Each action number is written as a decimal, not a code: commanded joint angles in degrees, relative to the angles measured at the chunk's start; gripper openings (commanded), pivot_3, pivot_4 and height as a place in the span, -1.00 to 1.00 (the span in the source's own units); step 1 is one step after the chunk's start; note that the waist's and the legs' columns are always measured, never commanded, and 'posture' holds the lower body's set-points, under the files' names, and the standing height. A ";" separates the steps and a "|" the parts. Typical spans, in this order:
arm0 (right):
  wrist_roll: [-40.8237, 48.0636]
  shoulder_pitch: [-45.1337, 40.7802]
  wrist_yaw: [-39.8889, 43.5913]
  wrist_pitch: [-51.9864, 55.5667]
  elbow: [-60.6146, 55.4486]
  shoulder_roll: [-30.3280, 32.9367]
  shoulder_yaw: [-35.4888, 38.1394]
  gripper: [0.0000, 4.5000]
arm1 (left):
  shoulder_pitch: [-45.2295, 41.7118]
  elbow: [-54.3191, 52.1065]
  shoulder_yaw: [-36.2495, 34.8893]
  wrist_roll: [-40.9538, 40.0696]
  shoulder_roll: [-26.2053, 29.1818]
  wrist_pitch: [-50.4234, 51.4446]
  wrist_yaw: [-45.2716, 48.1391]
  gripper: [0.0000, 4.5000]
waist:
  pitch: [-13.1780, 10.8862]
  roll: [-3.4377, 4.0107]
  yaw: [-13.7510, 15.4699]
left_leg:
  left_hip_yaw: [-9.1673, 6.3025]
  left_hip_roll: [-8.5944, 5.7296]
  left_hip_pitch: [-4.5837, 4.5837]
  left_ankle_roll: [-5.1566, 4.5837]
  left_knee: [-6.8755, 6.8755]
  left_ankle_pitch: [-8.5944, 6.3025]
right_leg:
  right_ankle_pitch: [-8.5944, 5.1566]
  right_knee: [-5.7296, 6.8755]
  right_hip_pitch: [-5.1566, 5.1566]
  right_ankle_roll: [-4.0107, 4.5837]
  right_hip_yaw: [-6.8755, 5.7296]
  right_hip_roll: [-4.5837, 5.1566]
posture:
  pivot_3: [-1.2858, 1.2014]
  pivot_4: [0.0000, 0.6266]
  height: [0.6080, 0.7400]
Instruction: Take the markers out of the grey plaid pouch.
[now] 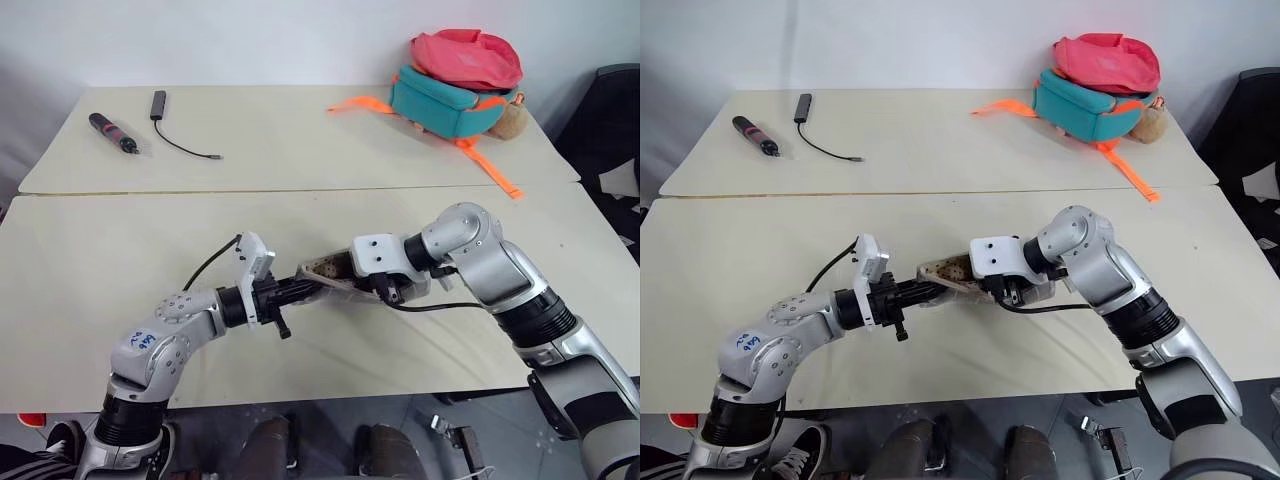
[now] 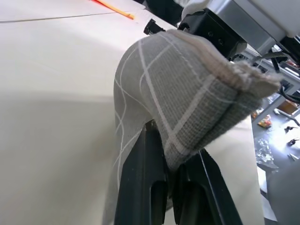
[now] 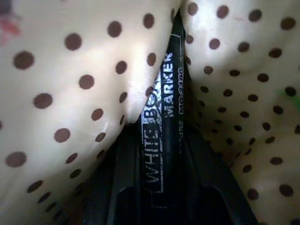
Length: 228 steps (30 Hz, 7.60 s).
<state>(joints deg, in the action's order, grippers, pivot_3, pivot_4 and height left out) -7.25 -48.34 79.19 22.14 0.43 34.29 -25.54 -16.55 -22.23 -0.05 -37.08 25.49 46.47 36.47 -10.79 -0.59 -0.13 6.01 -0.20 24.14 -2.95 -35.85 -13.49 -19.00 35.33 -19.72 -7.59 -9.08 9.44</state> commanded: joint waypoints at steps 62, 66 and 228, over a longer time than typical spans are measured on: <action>19.03 2.90 -6.24 6.53 -0.74 18.76 15.93 -0.71 | -1.04 8.53 -10.76 -1.13 3.19 -4.07 -2.22 -1.00 | -0.02 0.00 0.13 | 0.13 -0.05 0.02 -0.14 0.30 -0.14 | 0.04 -0.35 -0.02 -0.07 -0.05 0.03 | 0.03 -0.52 1.00; 13.23 6.01 -8.58 0.28 5.12 18.76 13.60 -0.71 | -0.61 7.74 -11.18 -1.69 2.89 -3.09 -2.02 -1.00 | -0.04 0.03 -0.06 | 0.26 -0.02 0.00 -0.18 0.33 -0.11 | 0.04 -0.33 -0.08 -0.07 -0.09 0.01 | 0.03 -0.52 1.00; 2.96 -8.58 -6.55 -5.82 8.31 -0.93 6.84 -0.80 | -4.04 8.14 -6.92 -1.69 3.98 -0.91 -6.85 -1.00 | -0.13 0.04 -1.18 | 0.22 -0.04 -0.29 -0.03 0.57 -0.04 | 0.02 -0.34 0.09 -0.04 0.07 -0.08 | 0.03 -0.52 1.00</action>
<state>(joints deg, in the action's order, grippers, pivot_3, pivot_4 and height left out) -7.14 -55.69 72.27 15.32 10.97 32.79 -23.02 -19.57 -15.51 -6.37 -42.98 28.84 50.02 30.91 -10.92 -0.55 -1.30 6.20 -0.24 23.86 -2.98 -35.28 -13.53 -18.98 34.99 -19.63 -7.62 -9.02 9.36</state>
